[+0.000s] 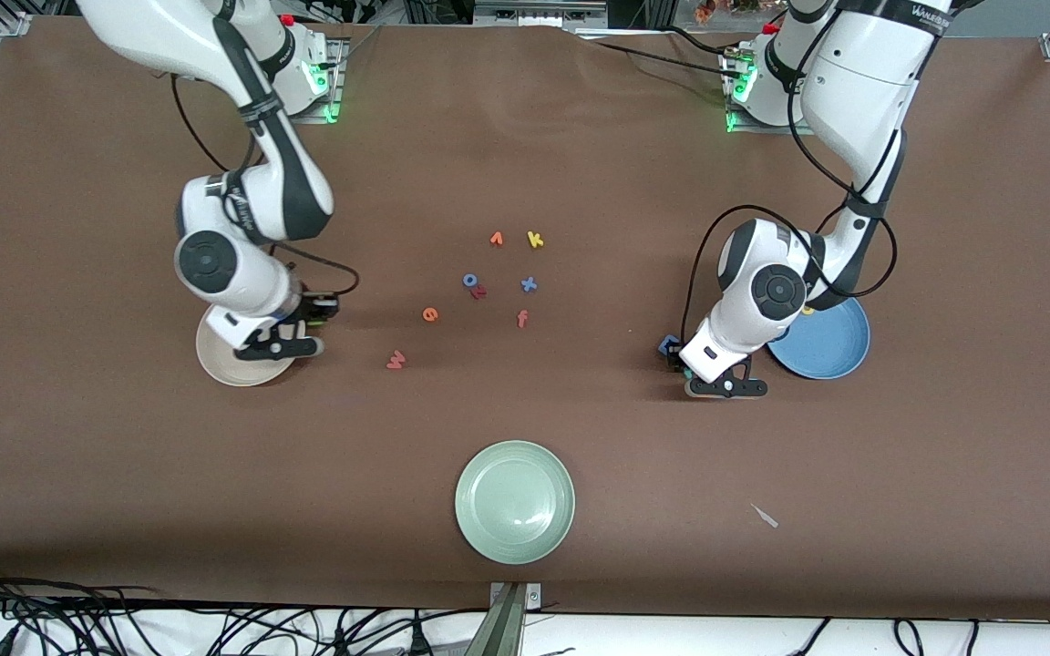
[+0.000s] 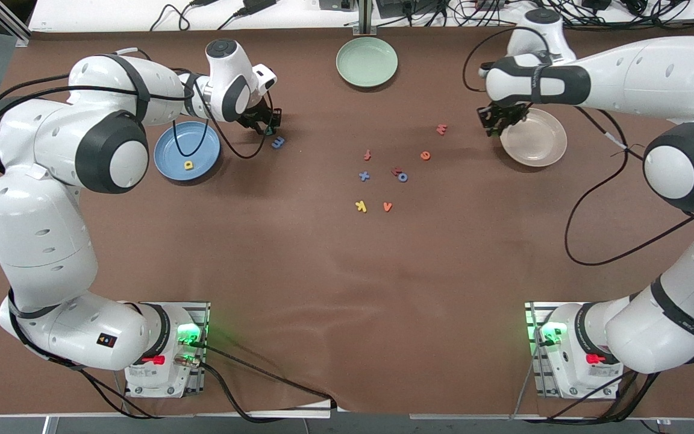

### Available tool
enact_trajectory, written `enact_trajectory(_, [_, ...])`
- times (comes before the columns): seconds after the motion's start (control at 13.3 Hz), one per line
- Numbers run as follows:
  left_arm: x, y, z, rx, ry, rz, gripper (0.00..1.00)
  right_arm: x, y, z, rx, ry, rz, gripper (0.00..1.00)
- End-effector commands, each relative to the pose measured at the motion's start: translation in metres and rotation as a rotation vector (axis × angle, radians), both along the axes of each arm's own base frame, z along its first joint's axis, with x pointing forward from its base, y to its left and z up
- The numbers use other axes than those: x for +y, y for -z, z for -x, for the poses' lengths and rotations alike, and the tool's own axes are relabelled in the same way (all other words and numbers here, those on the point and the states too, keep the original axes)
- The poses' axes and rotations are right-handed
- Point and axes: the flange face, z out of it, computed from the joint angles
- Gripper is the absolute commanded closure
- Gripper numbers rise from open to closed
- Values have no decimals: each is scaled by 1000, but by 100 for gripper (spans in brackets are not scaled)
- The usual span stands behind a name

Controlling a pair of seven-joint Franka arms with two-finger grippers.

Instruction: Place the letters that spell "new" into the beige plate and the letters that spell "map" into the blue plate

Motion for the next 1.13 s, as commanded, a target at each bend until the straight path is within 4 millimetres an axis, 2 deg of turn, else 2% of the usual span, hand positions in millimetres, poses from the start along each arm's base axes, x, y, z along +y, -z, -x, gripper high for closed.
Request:
enact_trajectory(0.0, [-2, 3, -1, -2, -2, -3, 73, -37, 0, -5, 16, -82, -2, 73])
enact_trajectory(0.23, [-1, 4, 0, 0, 1, -6, 83, -66, 5, -12, 5, -75, -5, 70])
enact_trajectory(0.3, [0, 3, -1, -2, 0, -6, 84, -76, 6, -14, 4, -58, -3, 53])
enact_trajectory(0.38, [2, 1, -2, -3, 1, -9, 84, -79, 6, -15, 2, -46, -5, 17])
enact_trajectory(0.45, [3, -3, -3, -3, 1, -10, 84, -77, 4, -17, -3, -28, -6, 0])
enact_trajectory(0.6, [11, -24, -3, 7, -7, -11, 84, -65, -4, -22, -17, 67, -32, 0])
enact_trajectory(0.68, [23, -41, -5, 18, -22, -13, 84, -56, -8, -25, -28, 121, -35, 0])
enact_trajectory(0.9, [93, -85, 4, 62, 1, -27, 83, -1, -11, -27, -39, 307, -33, 0])
enact_trajectory(1.05, [150, -97, 24, 68, 35, -24, 83, 39, -8, -32, -44, 461, -32, 0])
